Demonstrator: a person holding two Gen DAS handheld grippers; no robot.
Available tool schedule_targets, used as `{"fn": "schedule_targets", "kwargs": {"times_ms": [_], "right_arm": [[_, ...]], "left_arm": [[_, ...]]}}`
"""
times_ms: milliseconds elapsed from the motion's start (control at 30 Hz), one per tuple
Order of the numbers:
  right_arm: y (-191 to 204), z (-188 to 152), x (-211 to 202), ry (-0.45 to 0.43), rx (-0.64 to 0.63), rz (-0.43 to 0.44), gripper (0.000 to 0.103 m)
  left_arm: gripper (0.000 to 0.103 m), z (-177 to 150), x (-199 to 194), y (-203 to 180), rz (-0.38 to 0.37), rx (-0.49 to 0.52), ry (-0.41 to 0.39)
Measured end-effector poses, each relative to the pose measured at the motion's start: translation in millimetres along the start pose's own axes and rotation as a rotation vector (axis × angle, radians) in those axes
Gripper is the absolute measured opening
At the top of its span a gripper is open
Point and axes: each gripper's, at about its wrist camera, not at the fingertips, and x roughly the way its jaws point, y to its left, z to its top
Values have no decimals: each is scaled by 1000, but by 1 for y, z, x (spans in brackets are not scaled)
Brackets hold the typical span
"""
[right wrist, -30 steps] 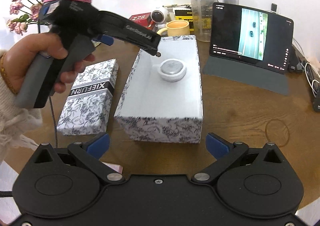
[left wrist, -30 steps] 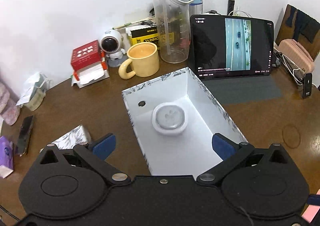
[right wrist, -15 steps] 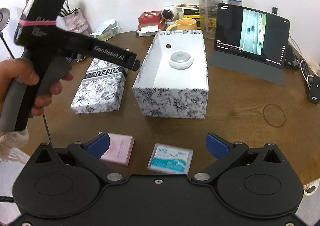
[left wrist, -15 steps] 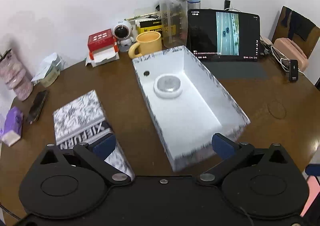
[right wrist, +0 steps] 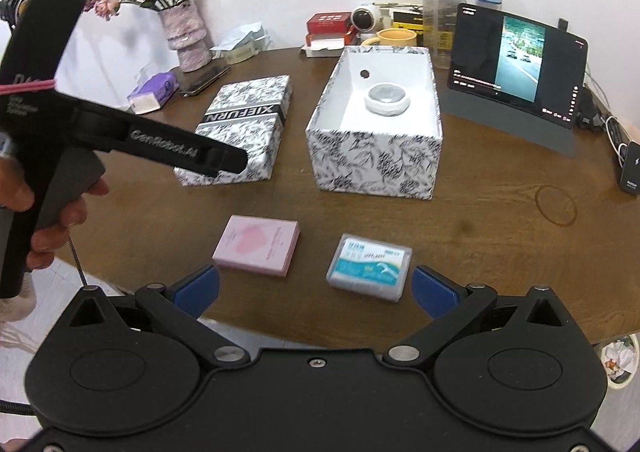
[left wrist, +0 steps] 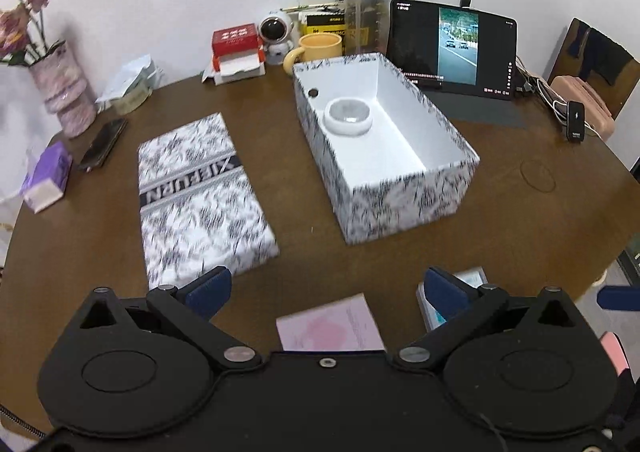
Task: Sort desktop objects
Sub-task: 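Withdraw the left gripper up and away from the floral box, then move the right gripper toward the pink GOGO TALES box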
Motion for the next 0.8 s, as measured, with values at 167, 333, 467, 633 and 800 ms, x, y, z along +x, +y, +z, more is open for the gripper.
{"fn": "schedule_targets", "kwargs": {"times_ms": [167,333,467,633,800], "right_arm": [[7,-12,-4,8,-15,13,103],[15,-21,-6,11,-13,6,103],[20,-25,-7,17,-23,10,103],[25,-27,-5,23,-31,17,103],[30,-27,-3,27,-49,25,103]], "left_arm": [[103,-23,-15,7,12,-35,14],[103,-42,-27,13,34,-51,24],[103,-53,-34,18,39,-65,30],[103,-63,-38,21,45,-76,41],[103,-68,-41,26,49,-89,45]]}}
